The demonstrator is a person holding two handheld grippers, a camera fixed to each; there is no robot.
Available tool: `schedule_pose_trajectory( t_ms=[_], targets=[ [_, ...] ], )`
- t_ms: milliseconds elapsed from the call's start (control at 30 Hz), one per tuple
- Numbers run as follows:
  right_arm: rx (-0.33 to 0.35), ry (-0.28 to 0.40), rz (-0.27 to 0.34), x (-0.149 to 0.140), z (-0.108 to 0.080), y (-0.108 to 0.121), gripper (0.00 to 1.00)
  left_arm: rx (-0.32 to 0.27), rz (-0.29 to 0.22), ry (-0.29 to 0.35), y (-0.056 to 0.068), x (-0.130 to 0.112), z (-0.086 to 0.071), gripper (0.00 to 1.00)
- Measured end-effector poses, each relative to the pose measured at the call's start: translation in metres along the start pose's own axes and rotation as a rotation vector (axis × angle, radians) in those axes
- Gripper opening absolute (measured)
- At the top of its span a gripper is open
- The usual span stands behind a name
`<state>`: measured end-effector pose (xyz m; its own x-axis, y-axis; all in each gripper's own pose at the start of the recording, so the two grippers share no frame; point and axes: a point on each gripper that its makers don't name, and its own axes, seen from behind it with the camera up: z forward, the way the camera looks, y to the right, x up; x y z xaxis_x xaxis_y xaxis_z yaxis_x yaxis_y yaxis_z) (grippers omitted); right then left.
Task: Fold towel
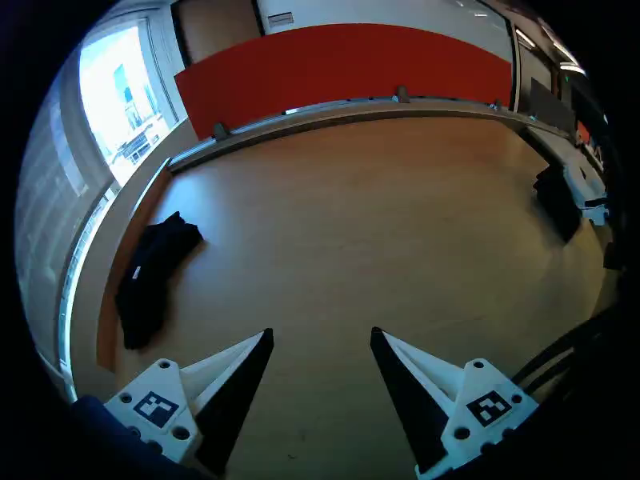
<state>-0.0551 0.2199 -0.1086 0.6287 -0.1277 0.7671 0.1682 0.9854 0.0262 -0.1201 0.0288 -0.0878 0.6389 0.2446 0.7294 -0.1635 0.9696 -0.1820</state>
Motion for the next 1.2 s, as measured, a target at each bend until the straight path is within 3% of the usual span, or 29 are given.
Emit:
schedule_pose_trajectory(
  t_ms=[267,567,767,967,1200],
  targets=[
    [-0.003,0.059,0.013,0.020,-0.005,-0.009,1.00,-0.005,-0.024,0.007,-0.001,0.001,0.001,0.90],
    [-0.024,0.204,0.022,0.060,-0.017,-0.020,1.00,-0.004,-0.032,0.025,-0.002,0.007,0.001,0.90],
    [-0.025,0.304,0.066,0.086,-0.026,-0.027,1.00,-0.004,-0.040,0.043,-0.001,0.014,0.001,0.90],
    [-0.024,0.346,0.126,0.099,-0.029,-0.029,1.00,-0.003,-0.045,0.063,-0.001,0.020,0.001,0.90],
    [-0.032,0.410,0.128,0.120,-0.041,-0.033,1.00,0.002,-0.055,0.092,-0.003,0.028,0.001,0.90]
  ],
)
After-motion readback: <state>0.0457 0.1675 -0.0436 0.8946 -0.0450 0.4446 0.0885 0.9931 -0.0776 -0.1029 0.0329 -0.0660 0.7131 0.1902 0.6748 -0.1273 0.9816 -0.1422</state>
